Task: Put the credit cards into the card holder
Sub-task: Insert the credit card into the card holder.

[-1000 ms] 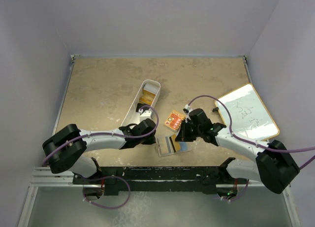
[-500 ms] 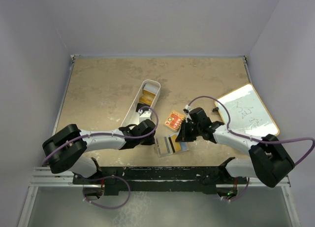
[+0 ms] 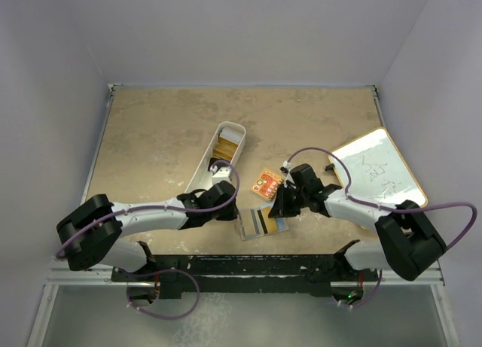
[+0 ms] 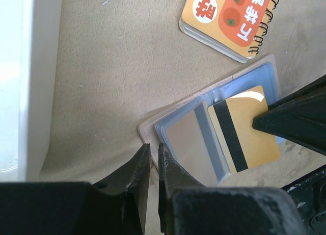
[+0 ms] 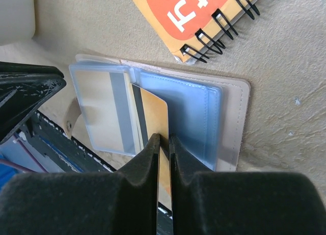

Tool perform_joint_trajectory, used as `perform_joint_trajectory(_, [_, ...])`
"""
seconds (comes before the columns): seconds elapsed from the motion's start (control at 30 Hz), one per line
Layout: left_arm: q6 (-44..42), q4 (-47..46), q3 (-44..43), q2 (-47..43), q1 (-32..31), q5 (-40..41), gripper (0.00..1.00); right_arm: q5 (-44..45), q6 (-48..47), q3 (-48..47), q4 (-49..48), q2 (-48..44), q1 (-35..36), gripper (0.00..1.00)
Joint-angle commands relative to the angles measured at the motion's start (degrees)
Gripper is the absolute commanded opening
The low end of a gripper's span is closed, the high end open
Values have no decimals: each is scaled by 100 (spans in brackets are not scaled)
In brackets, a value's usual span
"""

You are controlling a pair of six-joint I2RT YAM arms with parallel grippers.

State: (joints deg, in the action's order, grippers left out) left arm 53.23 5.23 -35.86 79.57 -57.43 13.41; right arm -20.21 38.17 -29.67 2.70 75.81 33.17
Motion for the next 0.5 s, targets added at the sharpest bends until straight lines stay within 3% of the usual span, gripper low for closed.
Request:
perform_joint_trajectory(0.0, [16, -114, -187, 101, -31, -25, 8, -80, -204, 5, 20, 104, -21, 12])
perform_joint_trajectory(0.47, [-83, -260, -216, 533, -39, 72, 6, -588, -456, -374, 240, 403, -38, 17])
